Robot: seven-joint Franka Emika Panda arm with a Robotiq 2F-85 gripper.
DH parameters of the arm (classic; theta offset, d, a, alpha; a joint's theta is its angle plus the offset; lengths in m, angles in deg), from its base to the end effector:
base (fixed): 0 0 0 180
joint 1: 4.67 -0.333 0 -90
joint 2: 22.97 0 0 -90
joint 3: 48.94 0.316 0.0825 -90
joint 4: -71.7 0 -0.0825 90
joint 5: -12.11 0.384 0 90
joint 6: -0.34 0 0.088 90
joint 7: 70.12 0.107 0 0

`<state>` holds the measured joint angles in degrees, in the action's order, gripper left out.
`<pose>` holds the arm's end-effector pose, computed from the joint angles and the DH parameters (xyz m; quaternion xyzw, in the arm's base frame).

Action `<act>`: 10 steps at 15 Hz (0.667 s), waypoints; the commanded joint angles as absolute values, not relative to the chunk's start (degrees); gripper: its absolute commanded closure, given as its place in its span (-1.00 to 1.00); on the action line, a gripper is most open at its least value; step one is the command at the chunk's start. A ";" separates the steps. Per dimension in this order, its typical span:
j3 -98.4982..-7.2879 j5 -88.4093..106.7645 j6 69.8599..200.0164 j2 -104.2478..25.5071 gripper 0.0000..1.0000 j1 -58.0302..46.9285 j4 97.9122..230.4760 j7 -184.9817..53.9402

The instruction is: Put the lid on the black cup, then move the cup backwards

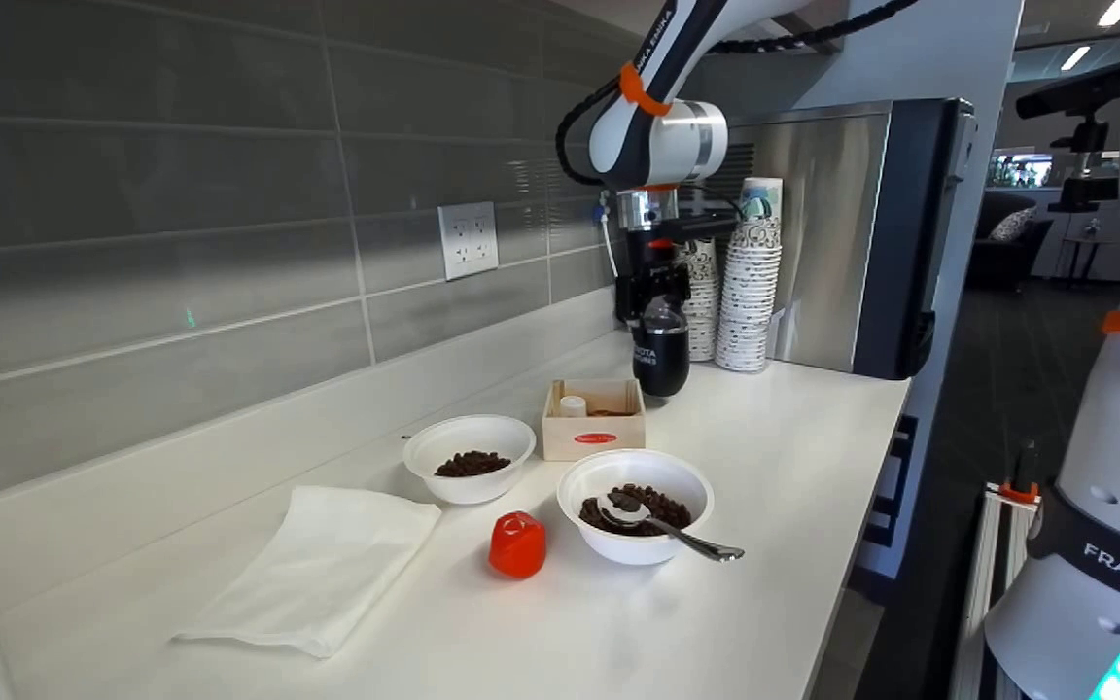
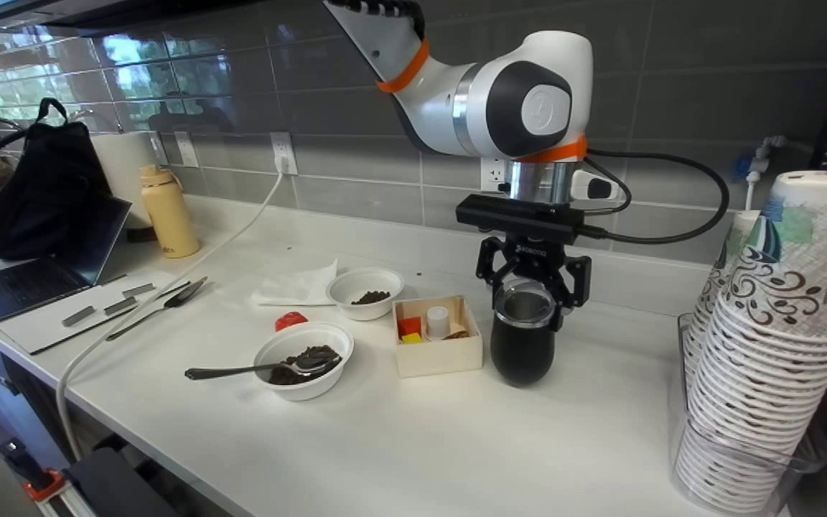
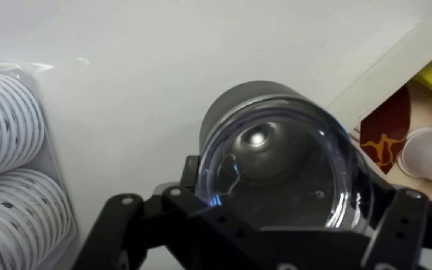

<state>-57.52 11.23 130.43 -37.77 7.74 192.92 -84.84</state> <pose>0.5259 -0.2012 0.2845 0.9973 -0.0479 -0.0555 0.0081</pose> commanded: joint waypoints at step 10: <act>-56.61 11.46 129.84 -43.22 -0.36 7.51 184.59 -82.93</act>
